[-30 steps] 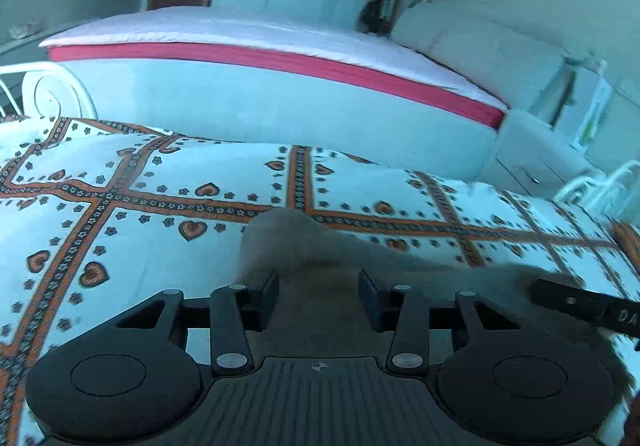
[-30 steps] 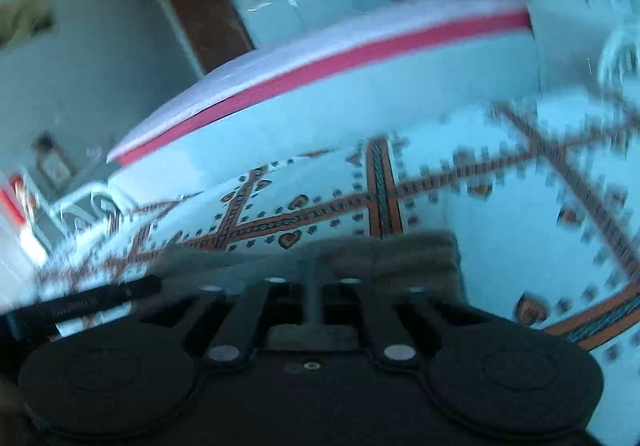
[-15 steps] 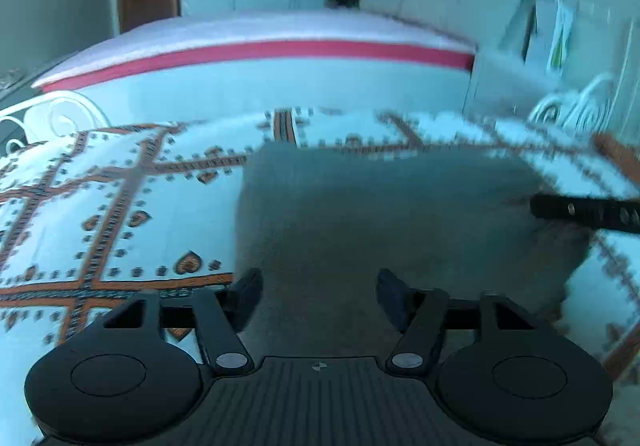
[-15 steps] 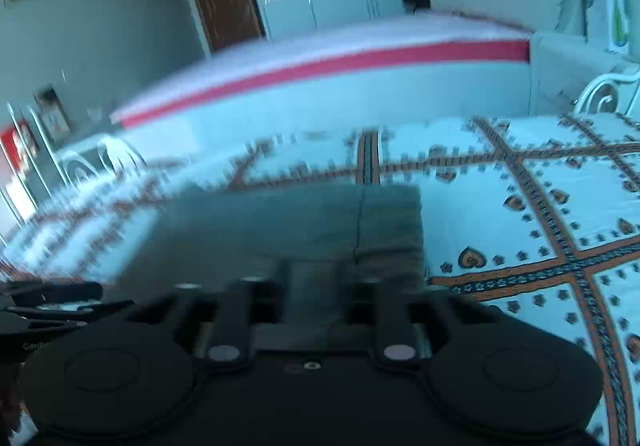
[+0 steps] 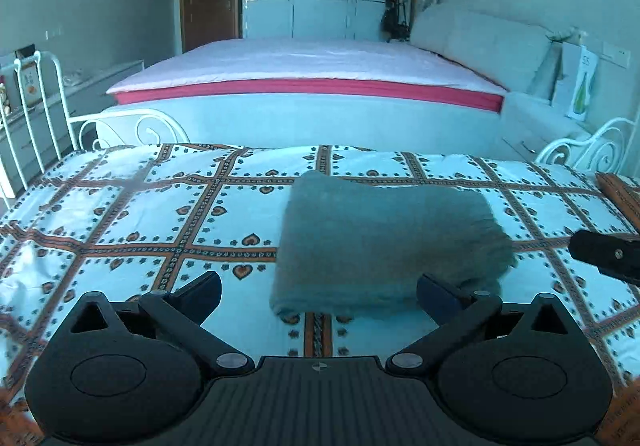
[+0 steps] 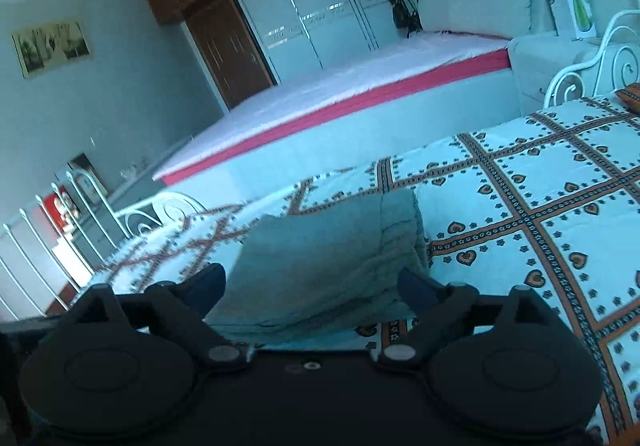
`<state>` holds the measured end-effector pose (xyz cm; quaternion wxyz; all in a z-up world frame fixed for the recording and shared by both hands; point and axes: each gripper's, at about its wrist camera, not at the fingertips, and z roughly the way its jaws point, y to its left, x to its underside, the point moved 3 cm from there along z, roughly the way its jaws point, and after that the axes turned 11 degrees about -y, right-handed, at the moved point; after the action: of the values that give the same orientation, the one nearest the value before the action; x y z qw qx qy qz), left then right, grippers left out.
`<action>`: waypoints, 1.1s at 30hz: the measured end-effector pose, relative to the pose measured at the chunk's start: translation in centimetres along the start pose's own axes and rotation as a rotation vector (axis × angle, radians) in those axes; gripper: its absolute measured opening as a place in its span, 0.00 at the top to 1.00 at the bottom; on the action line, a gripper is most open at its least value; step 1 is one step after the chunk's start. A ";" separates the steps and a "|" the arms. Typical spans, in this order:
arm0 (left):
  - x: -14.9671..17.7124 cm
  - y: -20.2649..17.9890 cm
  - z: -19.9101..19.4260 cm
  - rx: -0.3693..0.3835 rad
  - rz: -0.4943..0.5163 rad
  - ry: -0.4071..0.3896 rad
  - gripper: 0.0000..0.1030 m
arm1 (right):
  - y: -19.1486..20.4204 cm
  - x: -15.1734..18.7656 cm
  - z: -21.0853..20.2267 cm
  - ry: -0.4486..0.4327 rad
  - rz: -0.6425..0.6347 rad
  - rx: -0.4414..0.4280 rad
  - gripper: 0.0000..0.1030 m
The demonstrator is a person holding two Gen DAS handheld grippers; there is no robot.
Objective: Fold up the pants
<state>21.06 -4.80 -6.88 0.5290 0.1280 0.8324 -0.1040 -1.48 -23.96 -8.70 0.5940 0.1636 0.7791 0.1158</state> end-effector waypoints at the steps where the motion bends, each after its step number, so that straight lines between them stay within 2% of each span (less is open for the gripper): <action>1: -0.4 0.0 -1.1 0.016 -0.003 0.013 0.00 | 0.2 -0.3 -0.8 -0.006 -0.002 0.000 0.14; 3: -0.9 0.2 -3.1 0.042 -0.032 0.039 0.00 | 0.9 -0.8 -2.5 -0.025 -0.016 -0.009 0.11; 6: -1.5 0.2 -5.6 0.011 -0.068 0.027 0.00 | 2.2 -1.4 -5.0 -0.051 -0.047 -0.026 0.09; 11: -1.7 -1.2 -9.8 -0.059 0.052 -0.054 0.00 | 3.5 -2.1 -8.2 -0.102 -0.072 -0.039 0.07; 16: -1.3 -1.3 -12.4 -0.035 0.037 -0.071 0.00 | 4.2 -1.6 -10.7 -0.125 -0.108 -0.016 0.07; 22: -0.4 -0.4 -13.6 -0.032 -0.031 -0.088 0.00 | 4.9 -1.0 -12.0 -0.129 -0.146 -0.012 0.07; 25: -0.2 -0.5 -13.4 -0.052 -0.002 -0.089 0.00 | 5.1 -0.7 -12.1 -0.121 -0.143 -0.022 0.06; 33: 0.1 -1.1 -12.7 -0.010 0.051 -0.086 0.00 | 5.8 0.3 -11.6 -0.098 -0.160 -0.025 0.06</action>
<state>9.81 -1.95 -1.62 0.5674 0.1419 0.8059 -0.0919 -12.02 -18.37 -3.76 0.6406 0.0988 0.7583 0.0694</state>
